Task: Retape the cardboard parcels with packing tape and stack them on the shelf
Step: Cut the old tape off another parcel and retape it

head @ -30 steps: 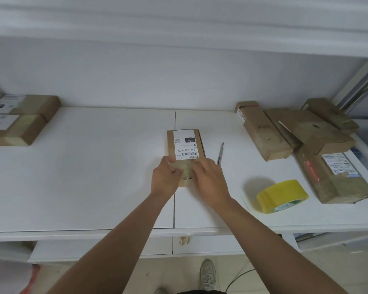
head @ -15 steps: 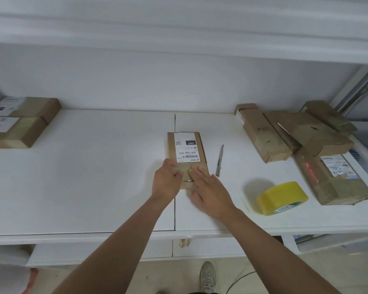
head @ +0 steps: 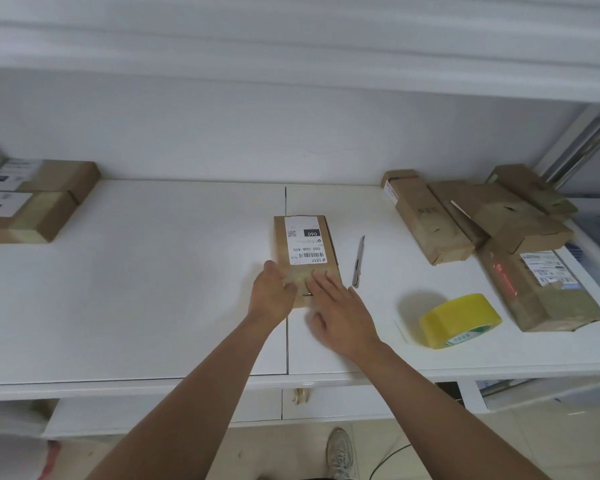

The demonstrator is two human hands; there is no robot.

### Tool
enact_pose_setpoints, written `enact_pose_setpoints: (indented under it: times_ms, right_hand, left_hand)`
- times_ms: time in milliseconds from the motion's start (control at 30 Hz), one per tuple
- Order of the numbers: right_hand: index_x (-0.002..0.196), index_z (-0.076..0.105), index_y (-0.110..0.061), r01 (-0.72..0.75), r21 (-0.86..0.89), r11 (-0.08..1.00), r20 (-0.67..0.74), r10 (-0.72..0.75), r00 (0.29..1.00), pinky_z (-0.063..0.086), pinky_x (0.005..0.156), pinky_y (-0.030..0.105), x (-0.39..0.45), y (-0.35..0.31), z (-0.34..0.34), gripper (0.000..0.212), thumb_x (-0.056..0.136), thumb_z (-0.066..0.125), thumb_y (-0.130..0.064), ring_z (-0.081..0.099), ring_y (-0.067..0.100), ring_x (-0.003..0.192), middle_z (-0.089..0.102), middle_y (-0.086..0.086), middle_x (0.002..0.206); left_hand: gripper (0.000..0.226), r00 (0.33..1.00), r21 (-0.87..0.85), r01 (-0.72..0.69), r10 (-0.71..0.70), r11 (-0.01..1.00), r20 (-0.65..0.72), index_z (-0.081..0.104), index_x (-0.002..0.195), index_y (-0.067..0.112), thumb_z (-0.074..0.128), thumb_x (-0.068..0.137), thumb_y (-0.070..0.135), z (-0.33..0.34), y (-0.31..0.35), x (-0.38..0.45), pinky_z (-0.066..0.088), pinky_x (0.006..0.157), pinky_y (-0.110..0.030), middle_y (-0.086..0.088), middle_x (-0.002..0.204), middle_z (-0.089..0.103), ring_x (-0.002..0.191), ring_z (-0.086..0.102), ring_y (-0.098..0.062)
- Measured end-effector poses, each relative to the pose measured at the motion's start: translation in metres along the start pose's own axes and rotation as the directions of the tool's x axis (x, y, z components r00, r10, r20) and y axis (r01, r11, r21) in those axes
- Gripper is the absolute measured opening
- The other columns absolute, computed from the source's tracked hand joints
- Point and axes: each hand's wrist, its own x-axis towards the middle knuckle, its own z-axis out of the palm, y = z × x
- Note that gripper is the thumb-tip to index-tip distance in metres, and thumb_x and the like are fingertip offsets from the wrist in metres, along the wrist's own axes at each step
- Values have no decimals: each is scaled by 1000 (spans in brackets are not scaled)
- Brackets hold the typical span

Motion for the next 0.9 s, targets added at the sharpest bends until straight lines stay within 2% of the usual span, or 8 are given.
enact_pose_setpoints:
  times_ms: [167,300,400,500,600,733,833,900]
  right_hand:
    - [149,39,-12,22,6,1000,22,-22,1000,43,101,48,2,2,0,71,83,30,-36,33,27,145,38,0,156]
    - [148,31,-10,14,29,999,37,-15,999,46,93,48,6,6,1,70,83,35,-35,38,26,136,38,-3,145]
    - [156,22,-10,28,33,999,46,-30,998,41,106,45,4,7,4,75,89,32,-42,25,23,149,30,0,160]
    - [156,28,-8,28,-7,1000,59,-27,998,37,112,47,0,7,2,76,89,30,-44,20,21,151,24,5,163]
    - [157,24,-11,17,-46,999,77,-13,997,35,114,47,0,7,-2,79,87,24,-47,16,19,152,17,2,165]
    - [159,8,-14,-28,-43,999,91,32,995,21,121,43,0,2,-3,90,80,9,-58,1,13,154,3,-4,167]
    - [159,1,-17,-68,-70,995,95,75,993,13,122,43,0,-5,-4,90,80,8,-58,-7,11,153,-4,-6,167]
    - [159,-2,-18,-78,-100,992,106,89,990,9,123,44,-1,-8,-7,77,93,25,-49,-10,9,152,-9,-8,166]
  left_hand:
    - [28,982,185,-181,189,966,-26,55,111,21,55,89,4,3,-2,-5,47,73,-30,-11,117,51,94,53,-25]
    - [44,803,562,-540,583,627,121,68,118,17,57,76,7,12,-14,-18,43,97,-35,-3,127,61,119,55,-26]
    - [56,800,636,-576,515,513,309,53,143,11,31,93,26,8,-28,-23,30,116,-35,-3,149,49,140,45,-18]
    - [63,799,707,-583,439,399,411,49,144,7,26,97,41,4,-37,-22,28,116,-42,-8,152,44,142,41,-20]
    - [67,824,732,-553,392,398,409,48,145,7,24,93,41,0,-34,-23,25,117,-41,-9,154,42,143,39,-20]
    - [78,787,671,-611,412,420,458,2,157,16,-2,89,53,-8,-34,-21,-9,120,-35,3,162,-10,151,-10,-12]
    - [69,748,657,-651,471,381,468,28,156,17,23,93,47,-14,-43,-17,21,120,-42,2,163,22,151,16,-16]
    - [64,736,633,-663,500,399,456,41,151,17,36,91,40,-17,-49,-17,36,112,-42,3,157,38,146,35,-19]
